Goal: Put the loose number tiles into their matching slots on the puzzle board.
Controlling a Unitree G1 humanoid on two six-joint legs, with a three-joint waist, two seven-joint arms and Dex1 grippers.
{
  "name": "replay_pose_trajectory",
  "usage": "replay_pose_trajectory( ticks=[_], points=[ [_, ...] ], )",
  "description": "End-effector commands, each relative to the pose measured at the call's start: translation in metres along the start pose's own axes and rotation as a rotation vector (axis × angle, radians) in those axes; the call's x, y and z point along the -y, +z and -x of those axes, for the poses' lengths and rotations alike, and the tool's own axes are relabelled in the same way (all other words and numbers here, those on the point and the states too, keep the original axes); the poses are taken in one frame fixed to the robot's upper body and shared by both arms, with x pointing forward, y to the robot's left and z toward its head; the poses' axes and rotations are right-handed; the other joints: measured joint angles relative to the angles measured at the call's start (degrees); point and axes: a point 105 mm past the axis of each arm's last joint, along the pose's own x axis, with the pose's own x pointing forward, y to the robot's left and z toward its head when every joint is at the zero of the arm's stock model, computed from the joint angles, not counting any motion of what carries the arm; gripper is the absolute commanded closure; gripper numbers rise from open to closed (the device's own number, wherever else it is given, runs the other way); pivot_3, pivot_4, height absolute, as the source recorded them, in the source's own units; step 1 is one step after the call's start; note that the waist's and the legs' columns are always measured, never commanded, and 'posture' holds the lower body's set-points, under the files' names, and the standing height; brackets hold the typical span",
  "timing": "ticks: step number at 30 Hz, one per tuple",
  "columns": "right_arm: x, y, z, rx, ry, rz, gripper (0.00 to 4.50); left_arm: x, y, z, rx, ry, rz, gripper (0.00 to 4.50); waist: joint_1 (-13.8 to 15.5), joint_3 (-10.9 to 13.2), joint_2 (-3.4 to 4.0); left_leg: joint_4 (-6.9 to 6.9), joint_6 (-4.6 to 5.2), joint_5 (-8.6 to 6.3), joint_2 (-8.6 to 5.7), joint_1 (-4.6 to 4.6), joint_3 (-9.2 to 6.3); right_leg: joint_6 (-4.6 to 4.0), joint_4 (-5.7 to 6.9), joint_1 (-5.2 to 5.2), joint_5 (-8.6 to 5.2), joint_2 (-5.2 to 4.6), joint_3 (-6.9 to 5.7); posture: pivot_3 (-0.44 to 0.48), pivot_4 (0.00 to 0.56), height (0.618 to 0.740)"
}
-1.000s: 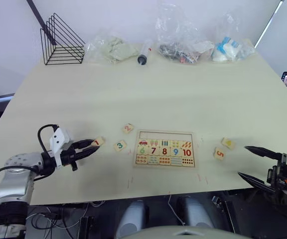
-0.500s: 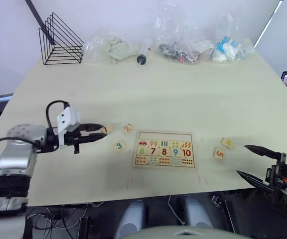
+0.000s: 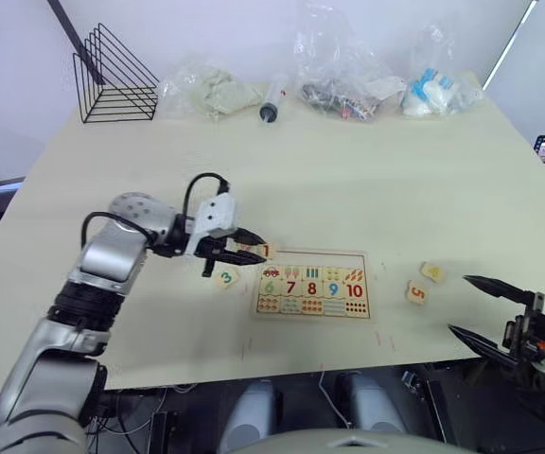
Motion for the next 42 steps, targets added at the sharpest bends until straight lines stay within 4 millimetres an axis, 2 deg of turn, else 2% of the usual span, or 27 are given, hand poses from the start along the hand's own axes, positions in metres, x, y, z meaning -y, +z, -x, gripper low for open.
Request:
replay_pose_trajectory(
  ticks=[1,14,28,42],
  points=[
    [0.002,0.011,0.001,0.022,-0.016,0.045,0.0,-0.007,0.009,-0.003,-0.033,0.024,-0.054,3.58,0.02,0.0,0.0,0.0,0.0,0.0,0.0,0.0,0.0,0.0,0.0,0.0,0.0,0.0,0.0,0.0,0.15,0.74],
    [0.002,0.014,-0.003,0.023,-0.029,0.053,0.0,-0.013,-0.011,-0.012,-0.196,0.022,-0.057,3.58,0.13,0.0,-0.02,0.0,0.0,0.0,-0.01,0.0,0.0,0.0,0.01,0.01,0.0,0.01,0.01,0.0,0.15,0.74],
    [0.0,0.014,-0.006,0.021,-0.033,0.052,0.0,-0.021,-0.011,-0.017,-0.225,0.029,-0.065,3.58,0.13,0.0,-0.03,0.02,0.01,0.0,-0.02,-0.01,0.0,0.0,0.03,0.01,0.0,0.01,0.01,0.0,0.15,0.74],
    [0.0,0.014,-0.008,0.02,-0.04,0.055,0.0,-0.02,-0.015,-0.024,-0.249,-0.013,-0.068,3.58,0.1,-0.01,-0.04,0.03,0.0,0.0,-0.02,-0.01,0.0,0.0,0.06,0.01,0.0,0.02,0.02,0.0,0.15,0.74]
  ],
)
